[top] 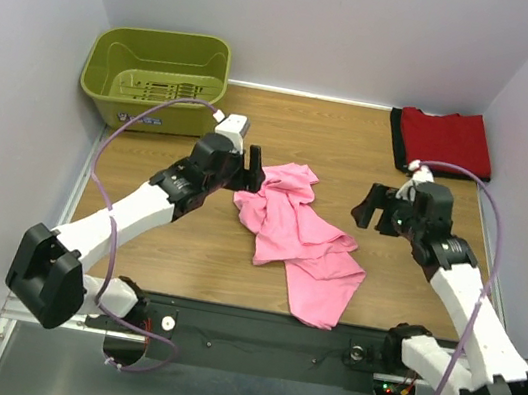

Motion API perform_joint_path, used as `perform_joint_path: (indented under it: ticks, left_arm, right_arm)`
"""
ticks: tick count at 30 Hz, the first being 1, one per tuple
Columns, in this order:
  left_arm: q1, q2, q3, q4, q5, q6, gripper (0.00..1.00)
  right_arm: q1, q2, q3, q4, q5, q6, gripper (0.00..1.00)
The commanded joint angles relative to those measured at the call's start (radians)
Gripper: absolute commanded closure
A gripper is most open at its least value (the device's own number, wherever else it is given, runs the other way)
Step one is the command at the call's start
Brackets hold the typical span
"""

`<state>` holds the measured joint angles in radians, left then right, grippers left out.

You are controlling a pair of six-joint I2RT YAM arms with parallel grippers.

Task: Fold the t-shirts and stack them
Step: Move the tshirt to the center of the board, then flatten the tshirt out

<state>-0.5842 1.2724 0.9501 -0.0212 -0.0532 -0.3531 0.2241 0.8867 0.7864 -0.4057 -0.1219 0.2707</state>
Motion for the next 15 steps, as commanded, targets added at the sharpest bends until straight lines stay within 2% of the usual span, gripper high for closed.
perform_joint_path:
  ticks: [1, 6, 10, 15]
  left_arm:
    - [-0.029, -0.071, -0.062, 0.023, 0.049, -0.021, 0.17]
    - [-0.072, -0.027, -0.123, -0.022, 0.137, -0.131, 0.2]
    - [-0.104, 0.077, -0.096, -0.114, 0.187, -0.153, 0.21]
    - [-0.144, 0.175, -0.06, -0.149, 0.193, -0.149, 0.21]
  right_arm:
    - [0.009, 0.107, 0.007, -0.056, -0.22, 0.022, 0.09]
    - [0.012, 0.256, -0.004, -0.054, -0.268, 0.002, 0.26]
    - [0.037, 0.34, 0.019, -0.05, -0.262, -0.004, 0.32]
    - [0.07, 0.405, 0.033, -0.027, -0.207, -0.014, 0.32]
